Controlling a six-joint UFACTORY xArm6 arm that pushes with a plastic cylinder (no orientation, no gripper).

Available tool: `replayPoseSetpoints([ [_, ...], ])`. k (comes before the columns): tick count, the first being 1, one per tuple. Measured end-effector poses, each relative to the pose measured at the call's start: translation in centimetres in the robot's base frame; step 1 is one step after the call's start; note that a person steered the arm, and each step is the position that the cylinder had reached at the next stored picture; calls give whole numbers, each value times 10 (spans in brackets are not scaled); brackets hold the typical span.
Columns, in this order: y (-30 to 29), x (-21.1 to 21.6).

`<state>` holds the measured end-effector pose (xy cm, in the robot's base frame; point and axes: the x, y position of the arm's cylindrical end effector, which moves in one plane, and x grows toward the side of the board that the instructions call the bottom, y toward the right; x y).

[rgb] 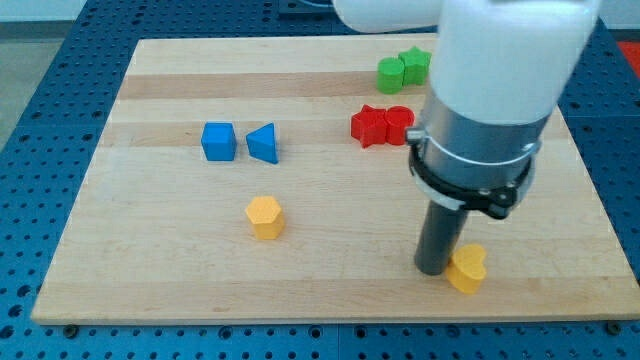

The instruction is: Place the yellow heart to the bottom right side of the board

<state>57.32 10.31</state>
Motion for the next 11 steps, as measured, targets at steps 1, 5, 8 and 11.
replayPoseSetpoints([
  [1,5,0],
  [5,38,13],
  [8,72,13],
  [11,26,21],
])
